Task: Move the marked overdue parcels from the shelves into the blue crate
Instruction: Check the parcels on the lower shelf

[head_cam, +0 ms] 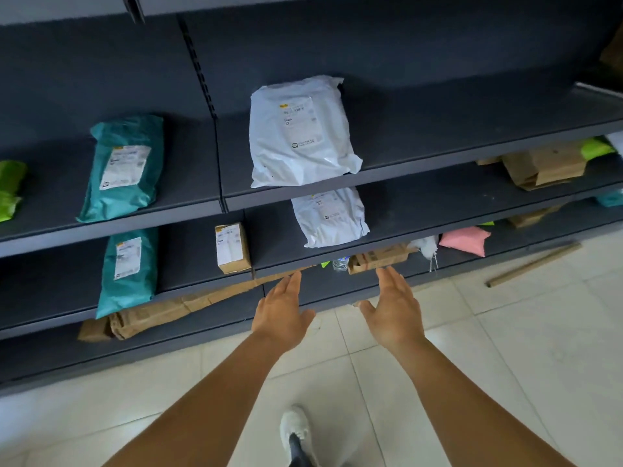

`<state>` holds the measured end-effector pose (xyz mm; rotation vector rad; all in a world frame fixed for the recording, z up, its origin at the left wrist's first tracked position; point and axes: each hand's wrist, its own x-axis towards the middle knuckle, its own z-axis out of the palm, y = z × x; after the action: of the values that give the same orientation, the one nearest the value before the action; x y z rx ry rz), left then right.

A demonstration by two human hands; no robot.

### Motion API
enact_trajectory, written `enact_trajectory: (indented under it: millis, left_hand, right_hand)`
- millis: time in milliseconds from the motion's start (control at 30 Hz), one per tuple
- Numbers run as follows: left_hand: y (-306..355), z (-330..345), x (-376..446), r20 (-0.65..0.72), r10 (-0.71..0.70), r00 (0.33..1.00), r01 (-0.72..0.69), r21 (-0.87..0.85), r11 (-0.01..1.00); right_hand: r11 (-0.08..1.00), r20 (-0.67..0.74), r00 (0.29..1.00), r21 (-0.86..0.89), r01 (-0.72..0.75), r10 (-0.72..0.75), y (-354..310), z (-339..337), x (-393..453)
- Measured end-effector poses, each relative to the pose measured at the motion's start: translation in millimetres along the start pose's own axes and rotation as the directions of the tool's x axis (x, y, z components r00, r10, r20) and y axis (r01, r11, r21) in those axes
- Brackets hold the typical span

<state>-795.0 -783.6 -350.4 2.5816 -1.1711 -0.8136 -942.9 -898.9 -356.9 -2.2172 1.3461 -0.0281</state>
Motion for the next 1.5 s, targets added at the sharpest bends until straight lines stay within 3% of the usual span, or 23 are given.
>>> enact_trajectory:
  millis: [400,700,933,1233,1333,1433,1500]
  left_hand:
    - [7.5,15.3,119.5,0.021,-0.148,0.989,0.149,-0.168,0.974]
    - [27.5,76.6,193.2,0.065,-0.250,0.966,0.258,-0.215,0.942]
    - [31.1,109.2,258.8,-0.031,-0.342,0.939,0.316,-0.312,0.896]
    - [6.9,104.3,329.2,-0.165,-0.324,0.932,0.294,-0.181,0.938]
    - [-2.6,100.8,353.4,-0.146,-0.312,0.939,0.274,-0.232,0.933]
    - [-3.4,102.1,371.0,-0.103,-0.281,0.954,0.225,-0.371,0.901]
    - [-2.5,108.4,373.0,-0.121,-0.244,0.962,0.187,-0.358,0.915]
  right_hand:
    - [0.994,0.109,0.994,0.102,-0.032,0.021,17.3,13.8,120.2]
    - [0.980,0.225,0.974,0.189,-0.059,0.015,55.8,42.9,211.4]
    - [0.991,0.278,0.960,0.136,-0.002,-0.036,91.8,64.2,280.0]
    - [0.978,0.216,0.963,0.164,0.128,-0.162,79.8,108.3,373.2]
    - [0.977,0.190,0.969,0.171,0.125,-0.157,68.5,115.3,403.4]
    - [0.955,0.202,0.972,0.290,0.060,-0.122,64.4,125.5,422.9]
    - [0.941,0.202,0.973,0.336,0.040,-0.114,67.5,132.0,424.6]
